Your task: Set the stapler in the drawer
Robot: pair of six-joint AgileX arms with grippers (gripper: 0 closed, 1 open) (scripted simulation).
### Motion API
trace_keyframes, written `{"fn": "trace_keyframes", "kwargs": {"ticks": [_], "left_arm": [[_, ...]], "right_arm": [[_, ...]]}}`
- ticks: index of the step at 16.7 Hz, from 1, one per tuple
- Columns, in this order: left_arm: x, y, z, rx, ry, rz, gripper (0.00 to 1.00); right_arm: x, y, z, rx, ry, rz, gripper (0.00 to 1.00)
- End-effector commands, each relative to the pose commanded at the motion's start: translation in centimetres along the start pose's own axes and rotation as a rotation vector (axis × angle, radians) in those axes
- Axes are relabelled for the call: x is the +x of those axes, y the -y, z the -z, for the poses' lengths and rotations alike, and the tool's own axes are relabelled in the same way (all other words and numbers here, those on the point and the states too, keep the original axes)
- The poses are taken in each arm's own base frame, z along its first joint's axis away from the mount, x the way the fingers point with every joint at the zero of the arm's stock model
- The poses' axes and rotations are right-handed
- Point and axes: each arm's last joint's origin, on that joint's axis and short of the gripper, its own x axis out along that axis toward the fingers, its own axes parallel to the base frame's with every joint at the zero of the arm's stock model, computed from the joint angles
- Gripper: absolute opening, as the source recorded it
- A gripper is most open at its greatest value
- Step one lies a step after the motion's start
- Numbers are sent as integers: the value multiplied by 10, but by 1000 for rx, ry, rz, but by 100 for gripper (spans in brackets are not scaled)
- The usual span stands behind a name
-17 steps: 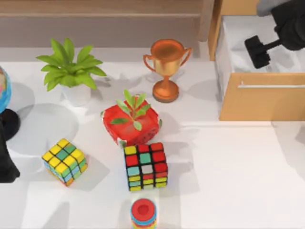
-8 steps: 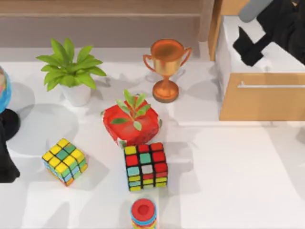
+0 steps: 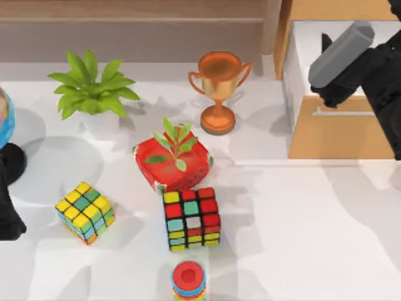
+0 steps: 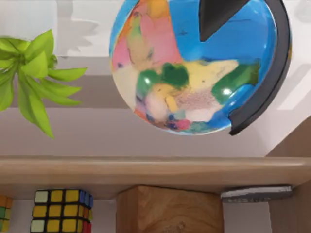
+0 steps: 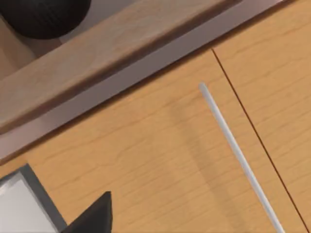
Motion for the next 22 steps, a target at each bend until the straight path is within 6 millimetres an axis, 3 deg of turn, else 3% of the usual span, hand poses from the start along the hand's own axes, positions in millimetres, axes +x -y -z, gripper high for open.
{"fn": "trace_keyframes", "kwargs": {"ticks": [5,10,15,22], "left_arm": [[0,0,0,0,0,0,100],[0,0,0,0,0,0,100],[0,0,0,0,0,0,100],[0,0,0,0,0,0,100]], "right_arm": [[-46,-22,12,-189,-4,117,100],[-84,-58,44,-381,-125,17,100],[-98,-76,69,-504,-244,-64,100],[-96,-78,70,-508,-245,-71,100]]}}
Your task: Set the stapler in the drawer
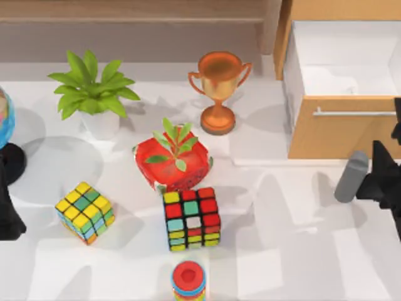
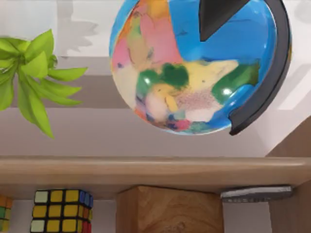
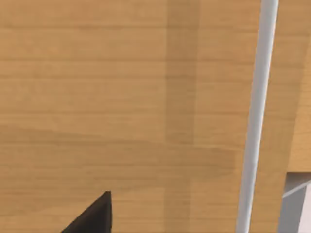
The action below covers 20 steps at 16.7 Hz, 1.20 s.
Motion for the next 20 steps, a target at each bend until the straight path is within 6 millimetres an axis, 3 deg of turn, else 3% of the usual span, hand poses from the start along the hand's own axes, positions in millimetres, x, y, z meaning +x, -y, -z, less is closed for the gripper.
{"fn": "trace_keyframes", "kwargs": {"ticks": [5,9,20], "left_arm": [[0,0,0,0,0,0,100],[0,0,0,0,0,0,100],[0,0,0,0,0,0,100]], "right_arm": [[21,1,1,0,-4,4,100],[24,1,1,0,-3,4,100],[24,1,1,0,-3,4,17]]}}
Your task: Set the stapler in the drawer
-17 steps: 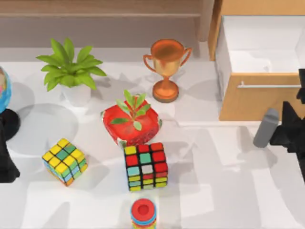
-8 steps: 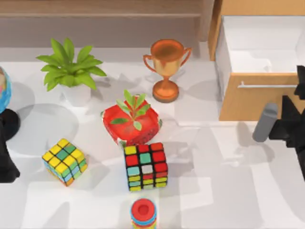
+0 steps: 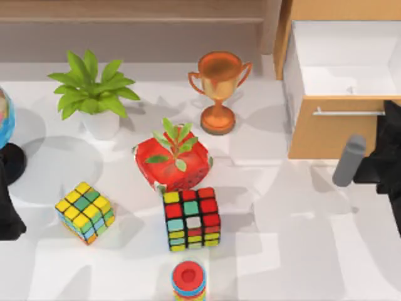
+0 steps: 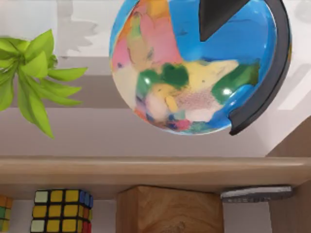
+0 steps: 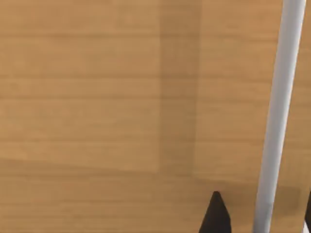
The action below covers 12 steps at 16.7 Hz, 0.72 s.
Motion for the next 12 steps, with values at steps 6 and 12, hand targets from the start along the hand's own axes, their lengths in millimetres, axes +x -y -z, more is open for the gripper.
{"fn": "trace_keyframes", "kwargs": {"ticks": [6,12], "left_arm": [[0,0,0,0,0,0,100],[0,0,0,0,0,0,100]], "right_arm": [[0,0,0,0,0,0,0],[0,-1,0,2,0,-4,0]]}}
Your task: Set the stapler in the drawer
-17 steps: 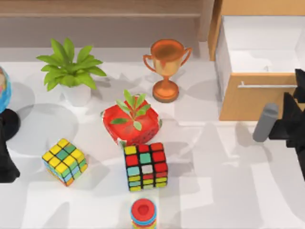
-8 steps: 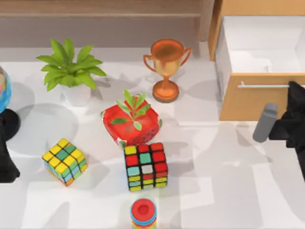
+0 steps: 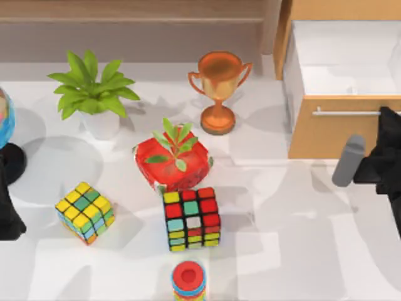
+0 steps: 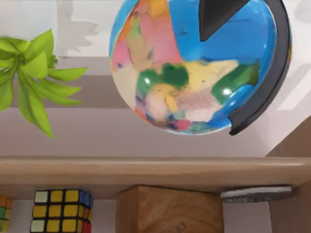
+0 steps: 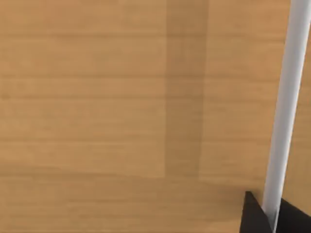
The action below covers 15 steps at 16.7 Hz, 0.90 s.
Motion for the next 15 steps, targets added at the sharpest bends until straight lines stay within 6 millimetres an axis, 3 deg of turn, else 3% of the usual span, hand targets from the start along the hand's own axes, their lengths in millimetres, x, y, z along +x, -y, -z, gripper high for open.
{"fn": "trace_keyframes", "kwargs": {"ticks": [10,15], "left_arm": [[0,0,0,0,0,0,100],[0,0,0,0,0,0,100]], "right_arm": [[61,0,0,-1,2,-2,0],[62,0,-1,2,2,-2,0]]}}
